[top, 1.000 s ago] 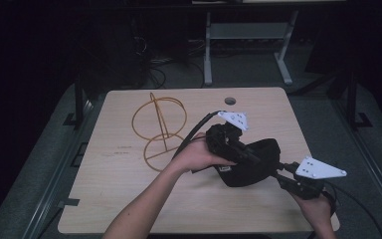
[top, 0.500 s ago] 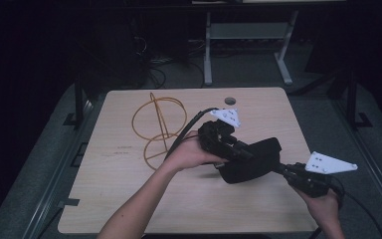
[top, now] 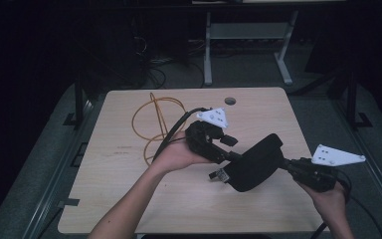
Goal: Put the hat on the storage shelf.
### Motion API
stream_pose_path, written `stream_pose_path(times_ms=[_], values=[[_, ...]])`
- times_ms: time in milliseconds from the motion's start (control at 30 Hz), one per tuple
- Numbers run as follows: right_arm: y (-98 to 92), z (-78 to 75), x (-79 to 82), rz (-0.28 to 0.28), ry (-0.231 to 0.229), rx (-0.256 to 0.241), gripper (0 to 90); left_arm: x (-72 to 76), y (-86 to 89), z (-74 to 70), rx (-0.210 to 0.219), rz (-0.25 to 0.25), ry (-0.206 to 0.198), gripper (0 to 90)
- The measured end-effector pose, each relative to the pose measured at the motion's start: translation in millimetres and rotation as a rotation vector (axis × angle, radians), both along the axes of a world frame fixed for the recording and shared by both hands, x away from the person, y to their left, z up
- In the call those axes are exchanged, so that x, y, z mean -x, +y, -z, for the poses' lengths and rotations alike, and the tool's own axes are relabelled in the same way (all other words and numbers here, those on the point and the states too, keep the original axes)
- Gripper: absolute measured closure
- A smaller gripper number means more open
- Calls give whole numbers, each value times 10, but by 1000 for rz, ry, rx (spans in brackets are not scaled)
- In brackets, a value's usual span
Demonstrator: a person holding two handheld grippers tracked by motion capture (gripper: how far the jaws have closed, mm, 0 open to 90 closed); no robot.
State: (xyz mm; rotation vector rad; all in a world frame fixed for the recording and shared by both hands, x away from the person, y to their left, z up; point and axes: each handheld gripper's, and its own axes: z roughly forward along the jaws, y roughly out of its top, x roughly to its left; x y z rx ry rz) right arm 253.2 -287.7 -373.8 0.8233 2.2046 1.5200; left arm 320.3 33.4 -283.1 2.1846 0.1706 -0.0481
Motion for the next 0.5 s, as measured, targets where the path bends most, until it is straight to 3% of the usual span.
stream_pose_path(times_ms=[133, 500], values=[[-36, -67, -22, -1, 15, -21, 888, 63, 73, 36, -19, -5, -18, 466], [-121, -159, -125, 16, 51, 3, 887, 126, 292, 221, -36, -27, -28, 432]])
